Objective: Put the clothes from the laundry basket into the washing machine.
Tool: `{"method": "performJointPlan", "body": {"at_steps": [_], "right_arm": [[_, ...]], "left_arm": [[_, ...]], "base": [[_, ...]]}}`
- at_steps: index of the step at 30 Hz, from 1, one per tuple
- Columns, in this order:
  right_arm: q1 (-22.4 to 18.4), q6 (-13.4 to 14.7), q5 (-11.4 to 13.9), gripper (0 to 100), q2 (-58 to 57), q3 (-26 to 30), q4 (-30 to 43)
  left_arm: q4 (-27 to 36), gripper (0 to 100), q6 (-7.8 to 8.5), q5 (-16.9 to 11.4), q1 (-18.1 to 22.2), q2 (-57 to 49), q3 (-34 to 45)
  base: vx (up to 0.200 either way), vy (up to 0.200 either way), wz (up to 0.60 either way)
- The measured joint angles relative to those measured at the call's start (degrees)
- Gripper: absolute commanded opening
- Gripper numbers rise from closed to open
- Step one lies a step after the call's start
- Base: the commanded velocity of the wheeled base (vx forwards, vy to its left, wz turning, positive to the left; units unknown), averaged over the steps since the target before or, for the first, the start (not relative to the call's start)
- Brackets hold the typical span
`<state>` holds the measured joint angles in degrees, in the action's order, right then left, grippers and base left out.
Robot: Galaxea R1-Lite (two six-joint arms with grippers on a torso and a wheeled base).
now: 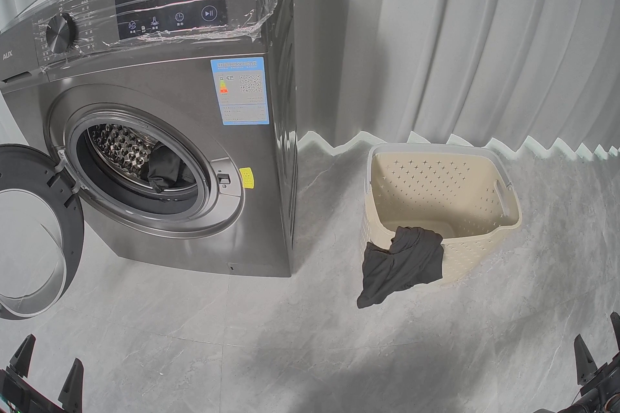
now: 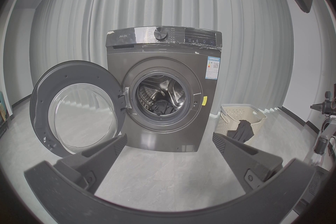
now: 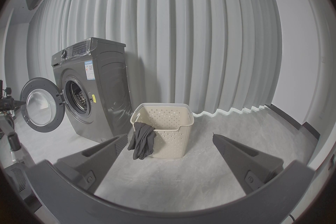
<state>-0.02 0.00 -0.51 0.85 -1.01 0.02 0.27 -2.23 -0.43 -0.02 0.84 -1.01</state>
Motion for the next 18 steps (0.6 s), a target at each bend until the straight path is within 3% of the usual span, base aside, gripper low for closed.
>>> {"method": "performJointPlan", "body": {"at_steps": [11, 18], "right_arm": [[0.0, 0.0, 0.0, 100, 0.0, 0.0, 0.0], [0.0, 0.0, 0.0, 100, 0.0, 0.0, 0.0]], "left_arm": [[0.0, 100, -0.11, 0.1, 0.0, 0.0, 0.0], [0.0, 100, -0.06, 0.3, 0.0, 0.0, 0.0]], "base": [[0.000, 0.000, 0.00], [0.000, -0.171, 0.00]]}}
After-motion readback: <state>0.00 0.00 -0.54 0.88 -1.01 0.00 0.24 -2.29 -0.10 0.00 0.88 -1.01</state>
